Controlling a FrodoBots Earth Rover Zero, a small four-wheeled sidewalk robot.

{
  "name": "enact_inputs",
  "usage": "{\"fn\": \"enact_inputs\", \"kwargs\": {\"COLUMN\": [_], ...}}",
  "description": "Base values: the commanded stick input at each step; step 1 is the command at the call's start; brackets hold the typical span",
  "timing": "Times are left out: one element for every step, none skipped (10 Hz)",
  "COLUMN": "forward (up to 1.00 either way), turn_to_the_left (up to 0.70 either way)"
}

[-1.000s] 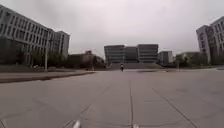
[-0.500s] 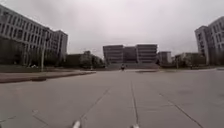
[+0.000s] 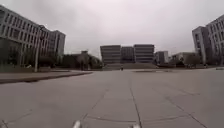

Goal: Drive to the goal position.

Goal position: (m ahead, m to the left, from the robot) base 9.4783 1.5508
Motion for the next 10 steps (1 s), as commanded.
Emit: {"fn": "enact_inputs", "kwargs": {"forward": [0.7, 0.7, 0.7, 0.7, 0.7, 0.7, 0.7, 0.7, 0.7, 0.7], "turn_to_the_left": [0.0, 0.0, 0.0, 0.0, -0.18, 0.0, -0.09, -0.18, 0.0, 0.0]}}
